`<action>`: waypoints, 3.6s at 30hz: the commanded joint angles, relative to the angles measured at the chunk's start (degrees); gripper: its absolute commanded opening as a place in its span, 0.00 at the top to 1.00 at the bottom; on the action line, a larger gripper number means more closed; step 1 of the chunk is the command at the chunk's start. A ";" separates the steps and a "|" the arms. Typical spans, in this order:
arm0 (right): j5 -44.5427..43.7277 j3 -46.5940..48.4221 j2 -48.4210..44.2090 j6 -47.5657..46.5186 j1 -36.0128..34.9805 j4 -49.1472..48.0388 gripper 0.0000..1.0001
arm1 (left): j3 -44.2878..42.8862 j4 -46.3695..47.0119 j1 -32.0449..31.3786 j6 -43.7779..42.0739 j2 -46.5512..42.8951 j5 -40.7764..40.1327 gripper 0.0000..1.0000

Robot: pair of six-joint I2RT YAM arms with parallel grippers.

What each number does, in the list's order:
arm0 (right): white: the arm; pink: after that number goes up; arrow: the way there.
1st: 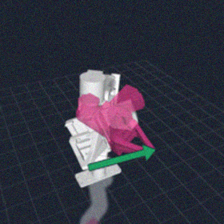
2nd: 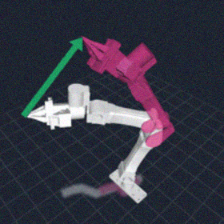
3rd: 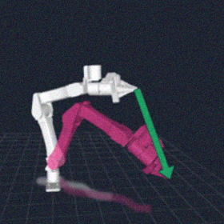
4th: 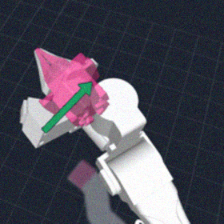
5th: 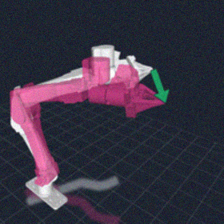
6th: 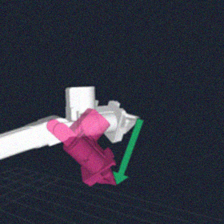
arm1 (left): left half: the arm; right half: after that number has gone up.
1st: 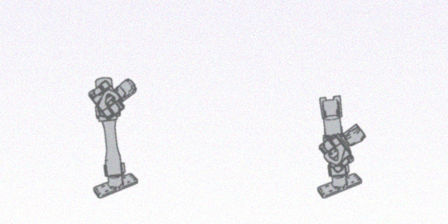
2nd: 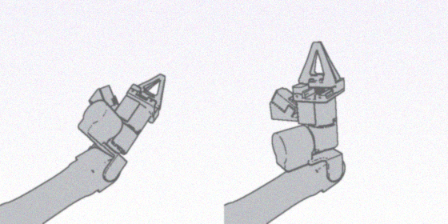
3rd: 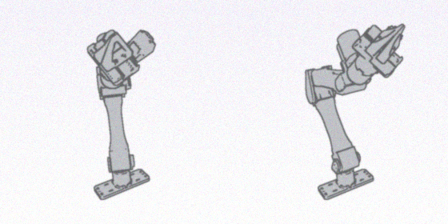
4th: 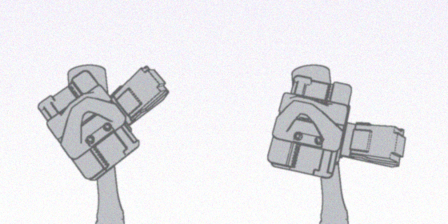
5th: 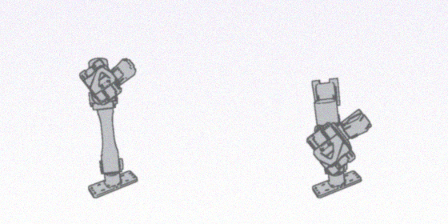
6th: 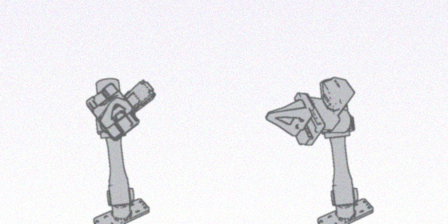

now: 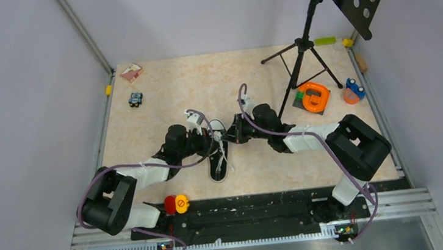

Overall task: Tie the shoes
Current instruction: Cross the shoelace with the shoelace.

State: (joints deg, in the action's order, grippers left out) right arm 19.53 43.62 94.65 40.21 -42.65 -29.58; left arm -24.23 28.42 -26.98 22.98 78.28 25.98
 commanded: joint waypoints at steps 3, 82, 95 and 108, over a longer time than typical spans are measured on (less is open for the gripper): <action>-0.69 1.16 0.35 1.52 -0.41 -3.99 0.98 | -0.48 2.34 -0.18 0.48 -0.05 1.07 1.00; -2.28 3.06 -0.59 -1.36 -2.50 -0.12 1.00 | -14.89 -23.83 1.17 20.57 -8.14 -13.38 0.65; -2.21 2.89 -0.69 -1.36 -2.45 -0.38 1.00 | -14.89 -22.02 1.98 22.23 -2.67 -5.46 0.87; -1.41 2.34 0.53 -1.59 -2.52 0.00 1.00 | -12.69 -23.60 4.17 22.88 -5.63 -5.42 1.00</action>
State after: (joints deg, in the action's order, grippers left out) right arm 17.17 44.05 94.67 39.16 -44.27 -27.44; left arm -37.65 4.19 -24.05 45.34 76.18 20.12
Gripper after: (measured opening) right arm 0.009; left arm 0.007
